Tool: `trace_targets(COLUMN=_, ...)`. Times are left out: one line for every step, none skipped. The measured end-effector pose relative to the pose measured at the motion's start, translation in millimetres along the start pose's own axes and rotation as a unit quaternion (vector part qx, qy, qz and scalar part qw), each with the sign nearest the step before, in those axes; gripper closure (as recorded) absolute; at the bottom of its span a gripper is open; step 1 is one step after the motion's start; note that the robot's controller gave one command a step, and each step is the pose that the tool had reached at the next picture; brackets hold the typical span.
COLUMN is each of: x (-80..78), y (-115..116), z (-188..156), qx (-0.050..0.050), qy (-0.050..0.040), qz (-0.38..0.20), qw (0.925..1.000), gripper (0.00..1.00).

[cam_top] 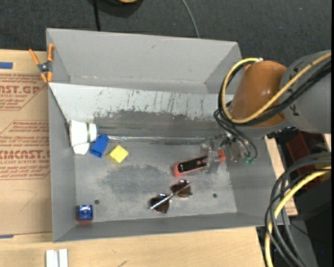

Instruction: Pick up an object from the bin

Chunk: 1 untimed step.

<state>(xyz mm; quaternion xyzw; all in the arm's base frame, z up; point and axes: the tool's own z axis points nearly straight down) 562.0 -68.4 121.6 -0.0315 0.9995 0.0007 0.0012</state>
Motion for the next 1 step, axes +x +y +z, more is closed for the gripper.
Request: trace_targets(x=-0.3, y=0.1, z=-15.9, qx=0.0, qy=-0.001, qz=0.0, qw=1.0, gripper=1.0)
